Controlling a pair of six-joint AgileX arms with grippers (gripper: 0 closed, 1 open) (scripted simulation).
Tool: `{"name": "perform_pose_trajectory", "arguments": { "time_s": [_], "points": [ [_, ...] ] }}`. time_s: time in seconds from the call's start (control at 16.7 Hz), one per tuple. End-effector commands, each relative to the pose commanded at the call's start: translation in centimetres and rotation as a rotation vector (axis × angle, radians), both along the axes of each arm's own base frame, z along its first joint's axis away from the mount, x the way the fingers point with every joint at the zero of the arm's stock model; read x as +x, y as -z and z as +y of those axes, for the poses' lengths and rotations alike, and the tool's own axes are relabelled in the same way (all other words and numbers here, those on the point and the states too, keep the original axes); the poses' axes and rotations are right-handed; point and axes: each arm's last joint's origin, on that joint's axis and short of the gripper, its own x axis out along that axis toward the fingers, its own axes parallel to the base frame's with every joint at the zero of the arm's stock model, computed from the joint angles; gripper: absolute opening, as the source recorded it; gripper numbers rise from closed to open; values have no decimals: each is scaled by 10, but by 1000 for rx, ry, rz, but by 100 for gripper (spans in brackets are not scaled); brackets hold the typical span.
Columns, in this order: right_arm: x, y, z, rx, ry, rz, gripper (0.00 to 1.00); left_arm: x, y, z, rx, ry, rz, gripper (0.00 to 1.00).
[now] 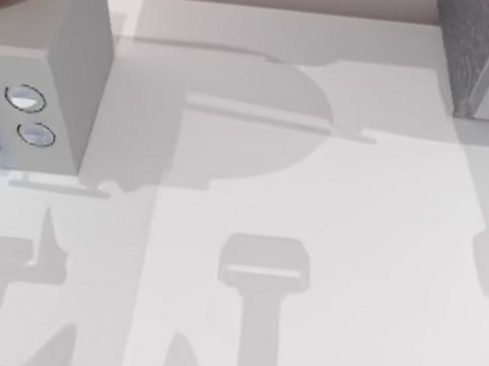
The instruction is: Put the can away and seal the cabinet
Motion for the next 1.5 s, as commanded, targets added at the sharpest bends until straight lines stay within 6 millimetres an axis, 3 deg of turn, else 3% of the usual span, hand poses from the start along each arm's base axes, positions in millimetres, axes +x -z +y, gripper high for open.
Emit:
{"name": "perform_pose_trajectory", "arguments": {
  "time_s": [0.42,1.14,1.32,1.5],
  "points": [
    [0,0,0,0,0,0,98,0,0,0,0,0,0,100],
    [-6,-5,0,-2,-8,-14,100,0,0,0,0,0,0,100],
    [-33,-22,-4,-9,-23,-66,100,0,0,0,0,0,0,100],
    [-82,-41,-11,-24,-37,-136,100,0,0,0,0,0,0,100]
  ]
}}
